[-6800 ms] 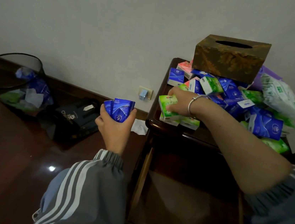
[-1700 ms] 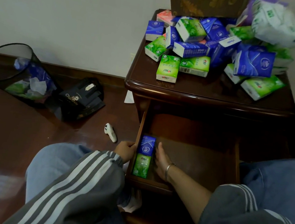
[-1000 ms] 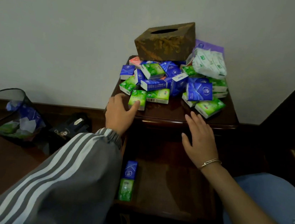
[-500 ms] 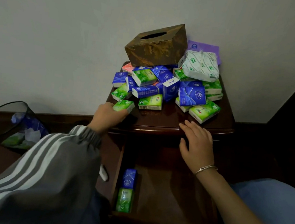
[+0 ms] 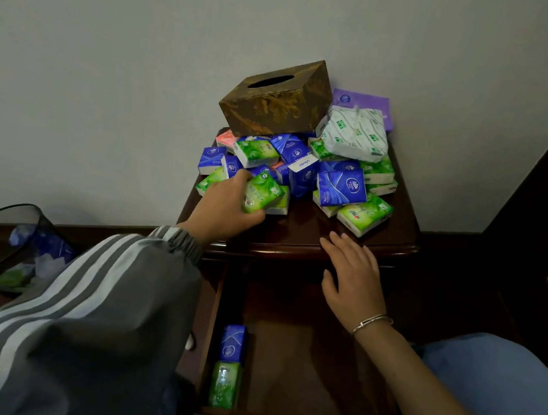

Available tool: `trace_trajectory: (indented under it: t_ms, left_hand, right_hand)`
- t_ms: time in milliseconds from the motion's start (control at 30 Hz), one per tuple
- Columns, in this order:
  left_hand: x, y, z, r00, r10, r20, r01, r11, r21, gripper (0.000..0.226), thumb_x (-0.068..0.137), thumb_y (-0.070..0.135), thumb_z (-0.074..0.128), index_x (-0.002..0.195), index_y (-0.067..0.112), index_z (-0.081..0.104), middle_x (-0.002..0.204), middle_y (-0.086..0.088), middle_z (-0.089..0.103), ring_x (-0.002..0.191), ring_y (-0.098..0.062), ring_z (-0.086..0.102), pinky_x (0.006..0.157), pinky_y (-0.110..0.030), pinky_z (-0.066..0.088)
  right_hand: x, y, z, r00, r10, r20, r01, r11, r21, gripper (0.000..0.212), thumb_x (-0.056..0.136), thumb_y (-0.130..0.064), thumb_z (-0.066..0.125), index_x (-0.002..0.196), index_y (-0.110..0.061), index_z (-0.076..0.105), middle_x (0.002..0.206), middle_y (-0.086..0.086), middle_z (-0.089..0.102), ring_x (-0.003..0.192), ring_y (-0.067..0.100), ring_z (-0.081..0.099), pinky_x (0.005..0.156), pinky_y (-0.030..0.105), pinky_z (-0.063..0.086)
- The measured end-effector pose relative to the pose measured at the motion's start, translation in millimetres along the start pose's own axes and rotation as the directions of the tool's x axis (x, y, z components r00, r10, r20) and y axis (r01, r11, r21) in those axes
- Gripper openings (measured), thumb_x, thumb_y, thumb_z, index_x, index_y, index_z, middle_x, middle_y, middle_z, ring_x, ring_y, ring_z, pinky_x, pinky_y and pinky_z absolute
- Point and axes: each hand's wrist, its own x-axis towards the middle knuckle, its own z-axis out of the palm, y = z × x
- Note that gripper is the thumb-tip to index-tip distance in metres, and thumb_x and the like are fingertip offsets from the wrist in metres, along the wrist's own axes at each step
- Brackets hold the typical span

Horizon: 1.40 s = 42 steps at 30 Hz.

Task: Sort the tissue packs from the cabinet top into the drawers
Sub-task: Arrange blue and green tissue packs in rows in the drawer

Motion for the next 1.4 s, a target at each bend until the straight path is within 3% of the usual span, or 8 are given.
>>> trace_trajectory:
  t_ms: [233,433,667,833,1000,1067,1267,1400]
  left_hand:
    - [-18,-15,4,0.994,-0.093,-0.064,0.079,0.976,-0.202,0.056,0.075,0.044,0.065,0.119,0.019,0.042,0.102,0.007,0.050,0.087,-0.010,0.050,0.073,-0.026,0.036]
    - [-10,-2,13,0.937,-0.348,-0.041,0.301,0.858,-0.416,0.062,0.071,0.036,0.073,0.120,0.014,0.041,0.119,-0.009,0.051,0.104,-0.024,0.054,0.086,-0.038,0.048]
    - [-11,1,27,0.895,-0.439,-0.083,0.359,0.817,-0.452,0.064,0.070,0.033,0.077,0.117,0.016,0.038,0.100,0.006,0.049,0.087,-0.011,0.049,0.067,-0.022,0.037]
    - [-24,-13,24,0.857,-0.489,-0.162,0.356,0.790,-0.499,0.066,0.068,0.030,0.077,0.123,0.016,0.043,0.111,-0.001,0.061,0.095,-0.014,0.056,0.074,-0.024,0.036]
    - [-52,-28,14,0.810,-0.547,-0.214,0.321,0.717,-0.619,0.060,0.067,0.036,0.076,0.117,0.025,0.045,0.099,0.012,0.061,0.080,0.002,0.057,0.068,-0.013,0.040]
    - [-67,-34,15,0.804,-0.557,-0.208,0.313,0.694,-0.648,0.055,0.068,0.037,0.076,0.113,0.031,0.044,0.090,0.019,0.059,0.077,0.012,0.057,0.061,-0.002,0.039]
    - [-97,-46,30,0.789,-0.580,-0.200,0.297,0.646,-0.703,0.056,0.070,0.027,0.080,0.112,0.035,0.045,0.092,0.024,0.057,0.082,0.023,0.054,0.064,0.004,0.037]
    - [-97,-50,34,0.815,-0.546,-0.191,0.297,0.678,-0.672,0.061,0.067,0.036,0.078,0.118,0.036,0.044,0.099,0.021,0.058,0.085,0.016,0.055,0.065,0.000,0.039]
  right_hand:
    - [2,-5,3,0.999,0.037,-0.007,-0.037,0.999,-0.005,0.052,0.082,-0.015,0.058,0.133,-0.018,0.050,0.143,0.001,0.047,0.137,0.019,0.036,0.114,0.040,0.019]
    - [0,-8,3,0.999,0.031,-0.029,-0.031,0.999,-0.010,0.054,0.080,-0.011,0.062,0.132,-0.014,0.051,0.140,0.005,0.049,0.135,0.023,0.040,0.113,0.043,0.021]
    - [-1,-6,6,0.999,0.041,0.002,-0.041,0.999,-0.035,0.054,0.084,-0.016,0.059,0.136,-0.017,0.046,0.145,0.003,0.043,0.139,0.020,0.033,0.115,0.040,0.014]
    - [5,-19,4,0.987,0.055,-0.153,-0.056,0.998,-0.001,0.037,0.084,-0.014,0.062,0.120,-0.013,0.061,0.128,0.006,0.059,0.125,0.025,0.051,0.101,0.044,0.037]
    - [53,-56,-9,0.955,-0.198,-0.221,0.180,0.979,-0.100,0.031,0.081,-0.013,0.063,0.111,-0.010,0.066,0.118,0.008,0.064,0.111,0.029,0.058,0.089,0.040,0.046]
    - [86,-67,-21,0.963,-0.203,-0.176,0.166,0.965,-0.204,0.036,0.082,-0.015,0.060,0.118,-0.010,0.061,0.124,0.009,0.060,0.116,0.030,0.053,0.090,0.040,0.043]
    - [167,-80,-37,0.976,0.028,0.214,0.101,0.816,-0.568,0.050,0.082,-0.016,0.060,0.129,-0.015,0.043,0.131,0.012,0.050,0.122,0.033,0.042,0.097,0.045,0.033]
    - [175,-75,-33,0.977,0.002,0.212,0.141,0.738,-0.660,0.045,0.081,-0.012,0.062,0.124,-0.012,0.049,0.128,0.013,0.046,0.119,0.033,0.042,0.096,0.043,0.033]
